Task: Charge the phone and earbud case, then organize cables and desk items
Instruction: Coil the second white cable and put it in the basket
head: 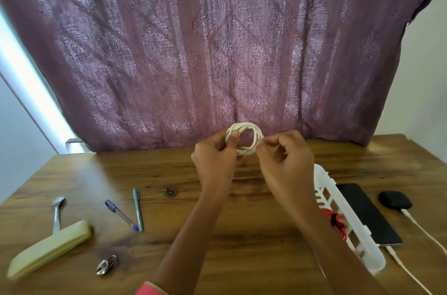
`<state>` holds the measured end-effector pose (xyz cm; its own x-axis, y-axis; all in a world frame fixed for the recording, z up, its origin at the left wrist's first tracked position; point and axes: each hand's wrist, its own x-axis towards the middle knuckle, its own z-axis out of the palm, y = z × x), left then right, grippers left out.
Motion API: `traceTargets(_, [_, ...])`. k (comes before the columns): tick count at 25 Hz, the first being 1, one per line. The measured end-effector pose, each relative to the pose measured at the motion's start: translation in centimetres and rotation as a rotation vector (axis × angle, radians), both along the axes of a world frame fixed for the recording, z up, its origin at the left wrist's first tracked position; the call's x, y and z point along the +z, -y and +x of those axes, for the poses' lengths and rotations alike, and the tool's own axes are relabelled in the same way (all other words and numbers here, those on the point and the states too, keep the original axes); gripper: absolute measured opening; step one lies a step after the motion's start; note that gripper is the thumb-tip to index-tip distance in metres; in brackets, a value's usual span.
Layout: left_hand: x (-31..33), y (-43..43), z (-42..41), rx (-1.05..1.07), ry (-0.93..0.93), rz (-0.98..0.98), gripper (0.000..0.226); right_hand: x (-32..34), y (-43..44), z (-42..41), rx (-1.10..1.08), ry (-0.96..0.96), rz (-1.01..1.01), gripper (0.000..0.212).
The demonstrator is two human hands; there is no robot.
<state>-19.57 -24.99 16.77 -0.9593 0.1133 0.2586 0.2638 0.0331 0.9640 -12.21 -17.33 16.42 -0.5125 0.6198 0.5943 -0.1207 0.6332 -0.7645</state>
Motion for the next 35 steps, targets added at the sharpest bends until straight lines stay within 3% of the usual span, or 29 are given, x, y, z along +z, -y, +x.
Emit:
traceTargets(4, [-0.1,0.2,0.4,0.003,-0.085,-0.048,0.013,0.9,0.1,0.1,0.159,0.082,-0.142,0.018])
traceTargets(9, [0.5,0.6,-0.3,-0.02,-0.218,-0.179,0.01,2.7,-1.5,0.7,0.38,0.109,-0.645,0.047])
traceTargets(15, [0.8,1.1,0.3,-0.056,-0.287,-0.193,0.012,4.3,-1.9,1.7,0.402,0.029,-0.543,0.035])
traceTargets(21, [0.6,2.4,0.1,-0.045,-0.29,-0.253,0.016,4.7,-3.3,1.7,0.452,0.285,-0.6,0.022])
traceTargets(24, [0.2,2.9,0.2,-0.013,-0.197,-0.226,0.013,4.7,-4.3,2.1,0.481,0.31,-0.596,0.017])
traceTargets(26, [0.2,3.1,0.1,0.034,-0.117,-0.194,0.011,3.8,-4.1,2.4,0.536,0.206,-0.584,0.022])
traceTargets(29, [0.7,3.3,0.1,0.085,-0.04,-0.137,0.01,1.5,-2.5,2.4,0.688,-0.172,-0.822,0.03])
traceTargets(31, [1.0,3.3,0.1,0.101,-0.028,-0.138,0.014,0.7,-1.6,2.3,0.721,-0.315,-0.871,0.035])
traceTargets(35, [0.9,3.4,-0.2,0.085,-0.061,-0.182,0.013,1.5,-2.3,1.9,0.486,-0.275,-0.546,0.01])
